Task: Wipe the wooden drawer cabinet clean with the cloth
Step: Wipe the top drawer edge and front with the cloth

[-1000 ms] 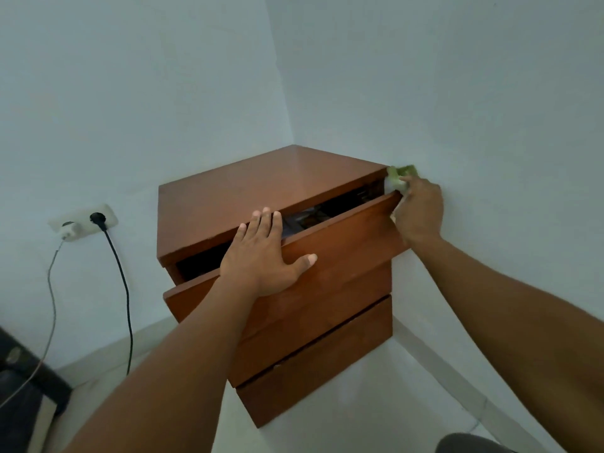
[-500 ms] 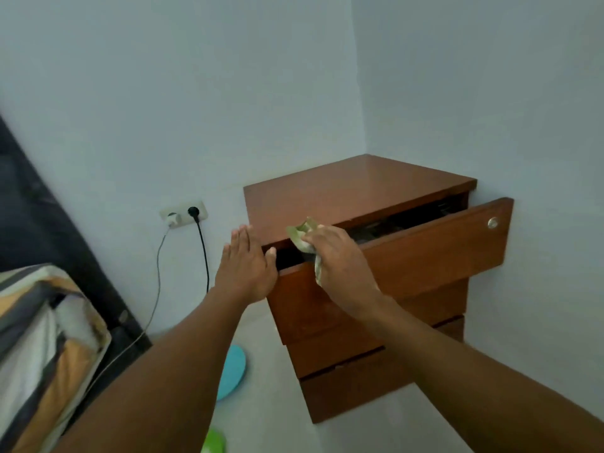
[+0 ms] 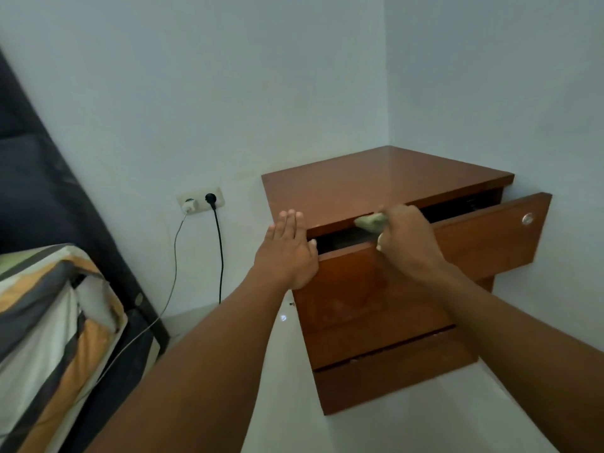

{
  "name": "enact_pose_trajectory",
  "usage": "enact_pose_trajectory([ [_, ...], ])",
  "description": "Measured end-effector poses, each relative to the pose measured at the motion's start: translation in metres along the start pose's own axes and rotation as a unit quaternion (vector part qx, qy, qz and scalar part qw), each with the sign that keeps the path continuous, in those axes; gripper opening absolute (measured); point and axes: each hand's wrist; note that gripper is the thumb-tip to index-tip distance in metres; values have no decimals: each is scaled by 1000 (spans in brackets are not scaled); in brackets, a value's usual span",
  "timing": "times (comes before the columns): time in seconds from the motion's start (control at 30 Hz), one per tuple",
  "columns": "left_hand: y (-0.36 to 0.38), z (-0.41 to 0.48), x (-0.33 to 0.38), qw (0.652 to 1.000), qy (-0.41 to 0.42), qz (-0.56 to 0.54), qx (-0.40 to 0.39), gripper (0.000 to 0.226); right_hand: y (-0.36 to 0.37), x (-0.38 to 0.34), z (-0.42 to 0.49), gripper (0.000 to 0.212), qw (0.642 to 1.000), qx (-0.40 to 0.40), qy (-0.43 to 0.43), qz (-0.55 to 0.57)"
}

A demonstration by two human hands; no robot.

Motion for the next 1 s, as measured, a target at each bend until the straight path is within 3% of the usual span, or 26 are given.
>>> enact_pose_trajectory([
  [0.1,0,8,21,999,30,-25,21,67,-1,-10,12,38,995,74,-32,52],
  [0.2,6,15,26,998,22,-35,47,67,9,-11,22,46,992,-47,-114,0],
  [0.3,10,13,24,998,12,-28,52,67,0,9,30,45,985,-111,-105,-74],
  [0.6,12,15,25,998,10,-26,52,66,-45,47,49,36,991,-47,35,-119],
  [0.73,11,17,24,998,8,-26,57,66,-23,16,24,32,1000,6,-23,-9],
  [0.9,12,16,23,998,11,-25,62,66,-2,-2,-13,29,993,62,-85,49],
  [1.0,12,17,22,997,11,-28,73,65,15,1,-30,27,993,38,-111,-11],
])
Point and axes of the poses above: each hand's wrist, its own z-axis towards the middle knuckle, its own y-axis out of the palm, x = y × z, and after that the axes turned 10 degrees about z, right-handed
